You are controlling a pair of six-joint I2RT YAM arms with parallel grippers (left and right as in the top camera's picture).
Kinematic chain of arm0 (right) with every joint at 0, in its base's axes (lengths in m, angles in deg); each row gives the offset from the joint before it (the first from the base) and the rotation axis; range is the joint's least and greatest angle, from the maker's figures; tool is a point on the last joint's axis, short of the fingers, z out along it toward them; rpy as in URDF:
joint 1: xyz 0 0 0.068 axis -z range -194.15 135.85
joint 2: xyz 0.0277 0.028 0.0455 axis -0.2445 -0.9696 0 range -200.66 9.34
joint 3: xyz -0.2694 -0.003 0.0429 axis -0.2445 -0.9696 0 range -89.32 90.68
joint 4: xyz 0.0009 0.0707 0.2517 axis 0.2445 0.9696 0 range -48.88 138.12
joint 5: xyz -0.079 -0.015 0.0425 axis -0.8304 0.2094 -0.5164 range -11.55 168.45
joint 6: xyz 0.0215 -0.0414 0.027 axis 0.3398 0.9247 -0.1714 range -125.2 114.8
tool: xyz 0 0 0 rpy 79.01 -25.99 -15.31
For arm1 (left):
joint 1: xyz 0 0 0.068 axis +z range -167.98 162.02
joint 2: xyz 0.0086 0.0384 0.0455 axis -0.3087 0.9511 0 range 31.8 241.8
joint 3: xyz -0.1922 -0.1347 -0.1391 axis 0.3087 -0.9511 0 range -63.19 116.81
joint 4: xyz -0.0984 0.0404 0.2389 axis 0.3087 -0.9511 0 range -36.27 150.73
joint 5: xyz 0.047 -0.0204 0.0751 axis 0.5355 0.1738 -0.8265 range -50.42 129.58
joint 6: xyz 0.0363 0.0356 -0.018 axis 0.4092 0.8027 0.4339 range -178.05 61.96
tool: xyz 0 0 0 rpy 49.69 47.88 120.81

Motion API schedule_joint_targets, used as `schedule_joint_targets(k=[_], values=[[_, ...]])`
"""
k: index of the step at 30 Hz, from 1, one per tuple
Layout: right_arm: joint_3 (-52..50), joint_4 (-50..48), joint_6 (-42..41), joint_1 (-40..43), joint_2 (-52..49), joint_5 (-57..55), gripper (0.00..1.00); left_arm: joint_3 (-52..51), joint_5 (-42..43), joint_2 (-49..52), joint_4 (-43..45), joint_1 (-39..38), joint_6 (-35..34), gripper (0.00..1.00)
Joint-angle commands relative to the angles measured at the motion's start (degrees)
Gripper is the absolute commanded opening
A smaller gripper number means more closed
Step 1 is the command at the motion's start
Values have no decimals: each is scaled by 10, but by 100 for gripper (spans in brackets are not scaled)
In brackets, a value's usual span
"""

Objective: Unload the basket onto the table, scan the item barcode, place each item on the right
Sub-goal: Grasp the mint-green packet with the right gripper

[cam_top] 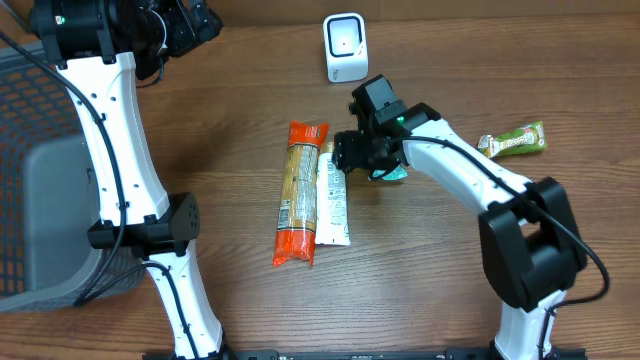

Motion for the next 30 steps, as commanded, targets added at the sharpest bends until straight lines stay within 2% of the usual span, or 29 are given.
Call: schedule_joint_targets(k=[1, 4, 9, 13, 15, 18, 22, 25, 30], values=[[0, 12, -2, 3, -20, -13, 71, 0, 2, -3, 0, -7, -6, 100], [0, 35, -2, 4, -23, -26, 71, 0, 2, -3, 0, -7, -6, 100], [1, 99, 4, 24, -23, -134, 72, 0, 2, -3, 0, -7, -6, 99], [8, 129, 33, 59, -22, -135, 72, 0, 2, -3, 0, -7, -6, 100], [32, 152, 77, 86, -9, -79, 74, 0, 2, -3, 0, -7, -6, 100], [47, 154, 94, 105, 23, -40, 75, 0, 2, -3, 0, -7, -6, 100], [51, 141, 129, 153, 65, 1, 88, 0, 2, -3, 0, -7, -6, 99], [48, 103, 205, 208, 44, 98, 89, 0, 2, -3, 0, -7, -6, 100], [48, 49, 260, 247, -26, 190, 89, 0, 2, -3, 0, -7, -6, 100]])
